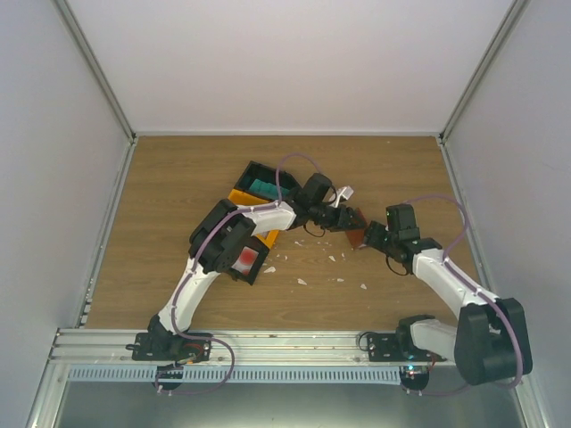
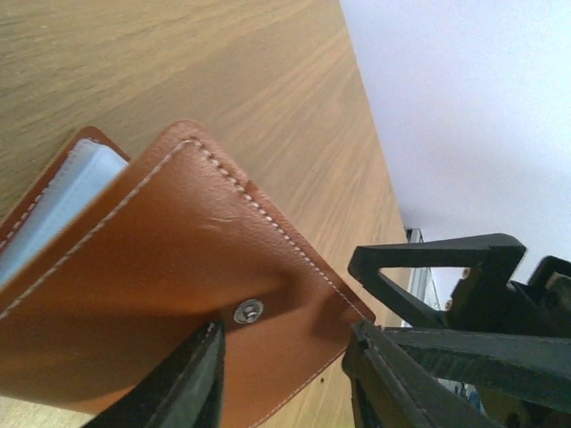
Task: Put the credit cards into the card holder
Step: Close the card holder at the center of the board.
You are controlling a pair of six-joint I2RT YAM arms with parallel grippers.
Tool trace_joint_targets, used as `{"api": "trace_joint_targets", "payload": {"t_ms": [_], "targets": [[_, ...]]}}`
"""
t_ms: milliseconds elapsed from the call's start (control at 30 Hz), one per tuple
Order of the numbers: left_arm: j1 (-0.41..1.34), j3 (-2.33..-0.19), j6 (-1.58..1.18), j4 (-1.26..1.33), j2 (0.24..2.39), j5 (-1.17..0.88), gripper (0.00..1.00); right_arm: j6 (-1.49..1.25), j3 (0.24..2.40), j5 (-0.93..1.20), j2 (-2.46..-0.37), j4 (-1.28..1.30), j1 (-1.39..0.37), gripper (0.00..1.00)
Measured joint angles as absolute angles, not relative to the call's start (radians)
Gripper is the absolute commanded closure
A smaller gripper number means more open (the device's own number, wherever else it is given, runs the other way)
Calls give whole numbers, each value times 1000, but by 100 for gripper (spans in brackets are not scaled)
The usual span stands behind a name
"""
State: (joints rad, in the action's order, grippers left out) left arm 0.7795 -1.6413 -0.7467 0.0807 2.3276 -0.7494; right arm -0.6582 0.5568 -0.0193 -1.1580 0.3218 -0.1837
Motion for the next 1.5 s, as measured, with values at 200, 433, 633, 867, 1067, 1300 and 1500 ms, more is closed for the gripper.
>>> {"api": "trace_joint_targets", "payload": {"t_ms": [200,433,633,867,1067,1300,1500], "targets": [[780,-1670,-743,66,2359,-721,65,-631,621,-31,-1259,318,-155,42],[780,-1652,-718,38,2353,-691,44,-574,661,27,-1429,269,-126,56],[776,-1555,-706,-17,2271,-620,33,-550,659,103,-1479,220,-118,66],[756,-1475,-726,-33,2230,-602,33,-546,618,212,-1485,146,-117,69],[747,-1473,-742,-26,2236,-629,38,-538,604,309,-1511,88,-114,71],[714,-1472,-768,32,2268,-701,47,-512,604,388,-1551,24,-98,71],[704,-1444,-778,98,2270,-730,39,-505,604,425,-1571,-13,-90,72]]}}
